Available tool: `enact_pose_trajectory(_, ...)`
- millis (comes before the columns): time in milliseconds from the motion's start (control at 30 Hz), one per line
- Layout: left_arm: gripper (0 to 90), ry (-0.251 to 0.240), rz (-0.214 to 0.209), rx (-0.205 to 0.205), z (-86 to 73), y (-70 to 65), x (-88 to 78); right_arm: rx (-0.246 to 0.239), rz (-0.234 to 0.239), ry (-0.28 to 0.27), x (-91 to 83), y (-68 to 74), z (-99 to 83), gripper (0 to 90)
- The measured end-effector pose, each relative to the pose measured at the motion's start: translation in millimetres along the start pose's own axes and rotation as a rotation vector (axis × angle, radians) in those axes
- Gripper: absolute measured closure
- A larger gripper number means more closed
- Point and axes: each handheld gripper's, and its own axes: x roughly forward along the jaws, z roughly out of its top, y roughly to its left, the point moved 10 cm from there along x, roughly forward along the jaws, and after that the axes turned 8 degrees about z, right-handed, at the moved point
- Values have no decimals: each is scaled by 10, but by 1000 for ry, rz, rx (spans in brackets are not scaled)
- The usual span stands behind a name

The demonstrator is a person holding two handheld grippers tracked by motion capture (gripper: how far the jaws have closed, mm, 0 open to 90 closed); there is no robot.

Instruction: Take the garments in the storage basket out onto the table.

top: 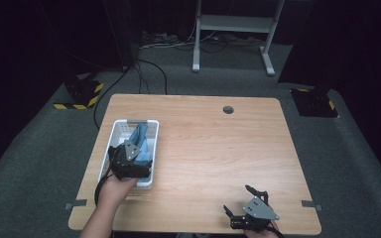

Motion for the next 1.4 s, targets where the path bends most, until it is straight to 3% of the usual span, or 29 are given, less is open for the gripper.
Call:
enact_pose_trajectory(300,8,65,21,5,57,67,83,1,1,-1,-1,-1,0,3)
enact_pose_trajectory(633,17,127,-12,-10,58,43,203,2,2,-5,-4,-3,2,3)
enact_pose_trajectory(733,23,155,-28,-33,36,44,244,2,3,-5,-4,-3,2,3)
enact_pose_trajectory(1400,215,315,-56,-31,-163,50,399,8,4,-9,-8,-6,4,3)
